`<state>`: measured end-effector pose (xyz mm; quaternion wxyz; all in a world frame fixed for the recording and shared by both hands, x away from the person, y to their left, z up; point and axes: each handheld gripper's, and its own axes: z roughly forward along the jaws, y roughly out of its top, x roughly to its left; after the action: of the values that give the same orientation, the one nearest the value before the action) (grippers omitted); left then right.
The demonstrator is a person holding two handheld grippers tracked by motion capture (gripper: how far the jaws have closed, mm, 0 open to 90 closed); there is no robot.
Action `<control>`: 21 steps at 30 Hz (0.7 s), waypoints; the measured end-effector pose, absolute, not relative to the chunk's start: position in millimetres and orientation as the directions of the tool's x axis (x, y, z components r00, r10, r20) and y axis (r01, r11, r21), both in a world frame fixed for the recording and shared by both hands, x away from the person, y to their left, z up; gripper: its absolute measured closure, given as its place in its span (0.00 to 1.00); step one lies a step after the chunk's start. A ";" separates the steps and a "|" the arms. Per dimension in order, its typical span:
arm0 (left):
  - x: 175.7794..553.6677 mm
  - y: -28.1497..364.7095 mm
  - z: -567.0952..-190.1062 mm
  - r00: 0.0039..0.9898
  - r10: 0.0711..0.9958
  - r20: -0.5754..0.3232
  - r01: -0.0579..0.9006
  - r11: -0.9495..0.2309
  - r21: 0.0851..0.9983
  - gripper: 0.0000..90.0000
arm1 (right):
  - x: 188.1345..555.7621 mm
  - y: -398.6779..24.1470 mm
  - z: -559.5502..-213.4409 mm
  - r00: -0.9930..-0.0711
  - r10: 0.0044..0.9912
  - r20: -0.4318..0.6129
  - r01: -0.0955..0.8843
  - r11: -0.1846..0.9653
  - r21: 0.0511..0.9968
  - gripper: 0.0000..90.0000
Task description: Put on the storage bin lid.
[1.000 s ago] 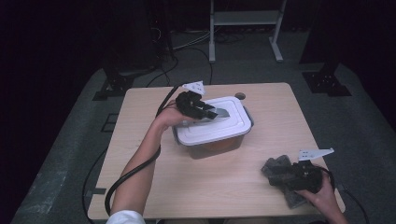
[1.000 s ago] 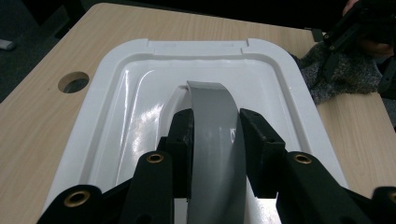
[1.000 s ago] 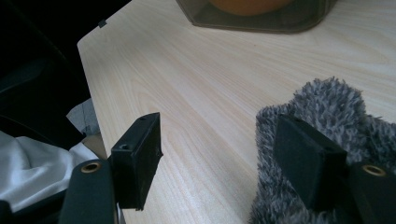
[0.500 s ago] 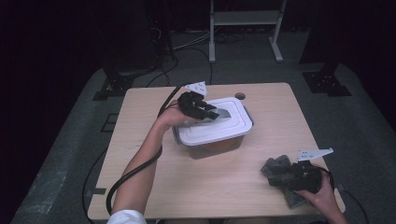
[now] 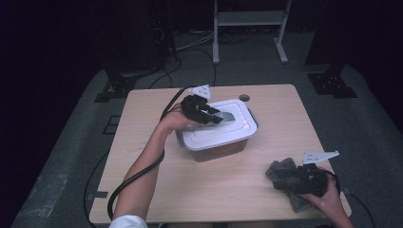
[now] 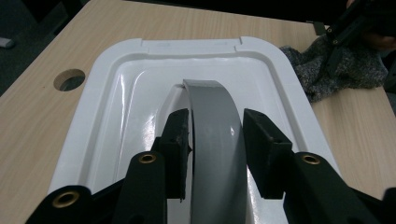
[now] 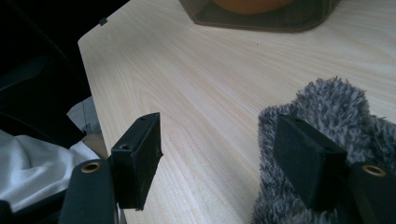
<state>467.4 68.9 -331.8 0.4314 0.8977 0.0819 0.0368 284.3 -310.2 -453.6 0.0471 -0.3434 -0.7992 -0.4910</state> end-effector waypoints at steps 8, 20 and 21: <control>464.6 73.1 -325.9 0.980 0.199 0.002 0.121 -0.605 0.787 0.62 | 283.8 -309.5 -453.2 -0.762 0.502 0.410 0.592 0.283 0.754 0.35; 456.0 84.4 -316.4 0.976 0.216 0.012 0.119 -0.585 0.802 0.54 | 282.0 -313.3 -452.6 -0.756 0.508 0.413 0.594 0.268 0.758 0.35; 456.0 84.4 -316.4 0.976 0.216 0.012 0.119 -0.585 0.802 0.53 | 282.0 -313.3 -452.6 -0.756 0.508 0.413 0.594 0.268 0.758 0.35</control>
<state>456.0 84.4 -316.4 0.4456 0.8886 0.0942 0.0542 282.0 -313.3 -452.6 0.0437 -0.3465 -0.7949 -0.4960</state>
